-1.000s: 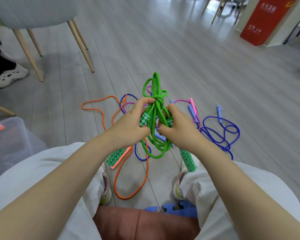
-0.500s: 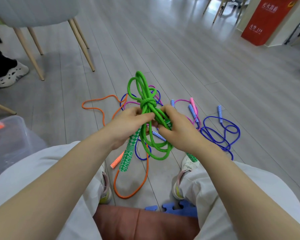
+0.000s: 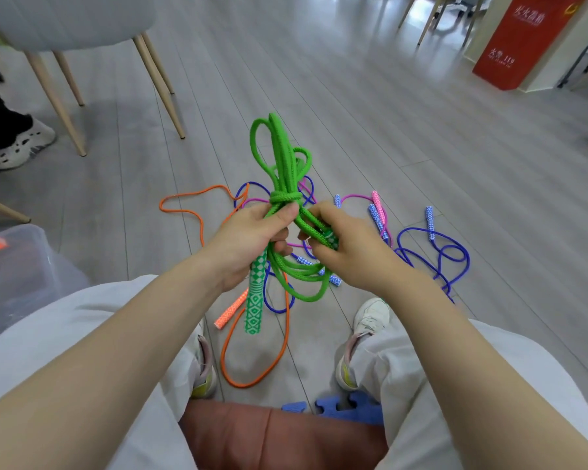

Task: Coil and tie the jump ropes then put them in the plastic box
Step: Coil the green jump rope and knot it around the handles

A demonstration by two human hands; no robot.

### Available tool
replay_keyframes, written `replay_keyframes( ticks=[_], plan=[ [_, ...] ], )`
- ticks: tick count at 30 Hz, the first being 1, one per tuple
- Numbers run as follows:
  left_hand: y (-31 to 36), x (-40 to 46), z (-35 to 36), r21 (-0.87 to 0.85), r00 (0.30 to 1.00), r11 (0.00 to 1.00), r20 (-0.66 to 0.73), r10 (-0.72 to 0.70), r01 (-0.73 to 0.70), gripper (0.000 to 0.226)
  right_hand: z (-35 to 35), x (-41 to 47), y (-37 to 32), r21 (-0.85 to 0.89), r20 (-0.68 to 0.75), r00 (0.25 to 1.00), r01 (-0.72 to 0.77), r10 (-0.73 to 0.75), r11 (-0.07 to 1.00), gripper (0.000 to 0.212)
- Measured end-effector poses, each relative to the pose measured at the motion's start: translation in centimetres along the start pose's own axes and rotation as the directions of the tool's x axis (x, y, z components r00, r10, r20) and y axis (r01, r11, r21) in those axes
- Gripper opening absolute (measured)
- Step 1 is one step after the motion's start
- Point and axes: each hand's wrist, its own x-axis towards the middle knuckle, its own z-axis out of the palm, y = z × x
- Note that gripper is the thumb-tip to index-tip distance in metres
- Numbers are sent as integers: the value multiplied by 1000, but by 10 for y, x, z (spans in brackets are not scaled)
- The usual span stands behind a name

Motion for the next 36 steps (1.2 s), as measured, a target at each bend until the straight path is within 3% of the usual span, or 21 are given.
replay_keyframes(
  ticks=[4, 8, 13, 16, 20, 24, 27, 29, 31, 33, 35, 36],
  plan=[
    [-6, 7, -2, 146, 990, 987, -114, 82, -65, 11, 0, 2, 0, -71, 7, 998, -66, 67, 995, 28],
    [-11, 12, -9, 325, 971, 941, -181, 154, -89, 8, -6, 0, 2, -13, 51, 959, -279, 280, 960, 28],
    [-10, 14, -14, 256, 955, 962, -251, 158, -92, 5, -13, -3, -6, 362, 106, 934, -357, 342, 861, 16],
    [-10, 14, -12, 174, 960, 982, -256, 113, -69, 11, -6, -3, -10, 462, 92, 959, -279, 267, 842, 23],
    [-7, 11, -6, -133, 983, 991, -183, -24, -1, 10, 6, -7, -10, 101, 15, 992, -126, 125, 987, 29],
    [-10, 12, -5, -131, 984, 991, -174, -24, 1, 22, 21, -7, -15, -63, -66, 996, -61, 57, 996, 41],
    [-8, 13, -5, -163, 984, 986, -180, -4, -26, 14, 29, -5, -15, -108, -121, 992, -31, 18, 994, 46],
    [-3, 12, -4, -251, 988, 967, -157, 0, -40, 13, 29, -3, -16, 36, -215, 975, -44, 51, 998, 47],
    [2, 12, -5, -344, 991, 938, -133, -11, -36, 14, 25, 1, -13, 246, -211, 955, -156, 210, 957, 62],
    [7, 11, -6, -416, 995, 909, -102, -10, -33, 15, 20, 3, -8, 479, 39, 940, -314, 338, 820, 79],
    [11, 9, -8, -449, 997, 893, -71, -23, -11, 22, 20, 4, -6, 697, 301, 916, -401, 266, 594, 86],
    [13, 9, -10, -453, 998, 891, -61, -32, 1, 24, 21, 3, -5, 762, 350, 915, -403, 201, 507, 91]
  ],
)
